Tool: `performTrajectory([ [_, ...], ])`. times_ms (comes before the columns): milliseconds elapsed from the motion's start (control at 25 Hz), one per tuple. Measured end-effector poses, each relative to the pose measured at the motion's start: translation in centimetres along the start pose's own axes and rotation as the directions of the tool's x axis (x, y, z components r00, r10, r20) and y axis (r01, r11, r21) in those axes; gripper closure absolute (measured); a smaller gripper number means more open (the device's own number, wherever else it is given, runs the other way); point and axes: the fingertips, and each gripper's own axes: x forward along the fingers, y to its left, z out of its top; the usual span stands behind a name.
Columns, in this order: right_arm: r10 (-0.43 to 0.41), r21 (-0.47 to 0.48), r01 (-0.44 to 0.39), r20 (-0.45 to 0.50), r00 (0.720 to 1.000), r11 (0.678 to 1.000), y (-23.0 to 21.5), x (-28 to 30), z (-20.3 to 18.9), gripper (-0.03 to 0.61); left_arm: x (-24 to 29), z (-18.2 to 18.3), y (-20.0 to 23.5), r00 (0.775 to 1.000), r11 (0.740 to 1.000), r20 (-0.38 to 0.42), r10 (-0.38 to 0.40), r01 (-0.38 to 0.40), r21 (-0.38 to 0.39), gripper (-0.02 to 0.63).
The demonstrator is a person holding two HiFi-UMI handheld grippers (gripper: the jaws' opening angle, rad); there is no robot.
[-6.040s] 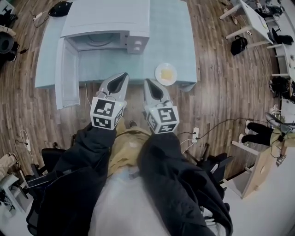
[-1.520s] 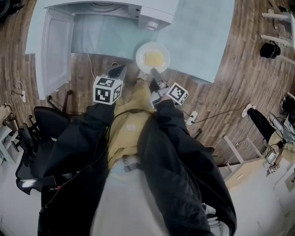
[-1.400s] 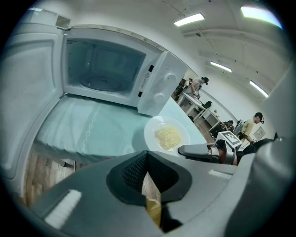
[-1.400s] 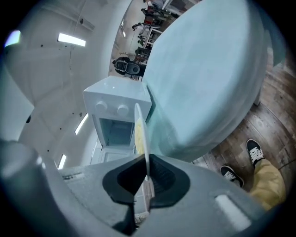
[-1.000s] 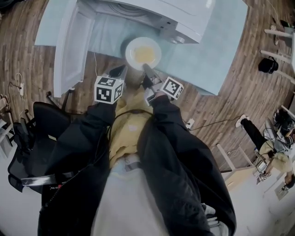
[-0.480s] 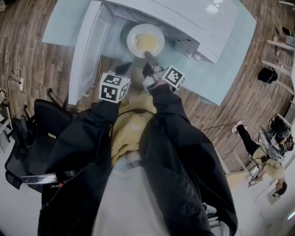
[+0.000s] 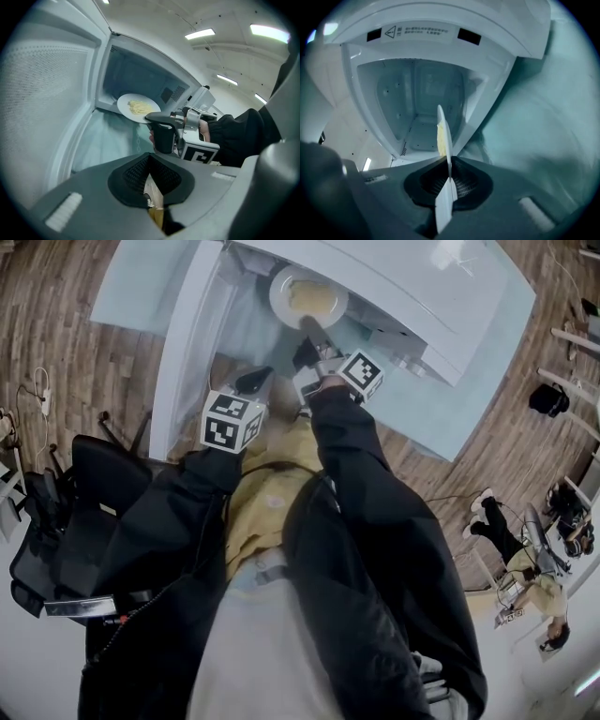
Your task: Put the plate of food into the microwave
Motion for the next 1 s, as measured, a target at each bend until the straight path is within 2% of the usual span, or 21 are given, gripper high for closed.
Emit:
performTrajectory([
  [320,-0.009,0.054,0.004,0.091,0.996,0.999,0.0,2.2,2.5,0.563,-0.3,-0.6,0.6,1.000,1.000,-0.006,-0.004,0.004,-0.013,0.617],
  [600,-0.019,0.100,0.007,0.125,0.992,0.995,-0.3,2.7,3.2,0.561,-0.5,-1.0,1.0,1.000,1.000,-0.002,0.002,-0.003,-0.029,0.617],
  [880,-0.013,0.087,0.000,0.149,0.989,0.996,-0.4,2.6,3.6,0.544,-0.8,-1.1,1.2,1.000,0.999,0.005,0.010,-0.010,-0.036,0.617],
  [1000,0.007,0.060,-0.015,0.136,0.991,0.998,0.2,2.5,3.4,0.495,-0.8,-1.0,1.2,1.000,0.999,0.010,0.011,-0.010,-0.038,0.617],
])
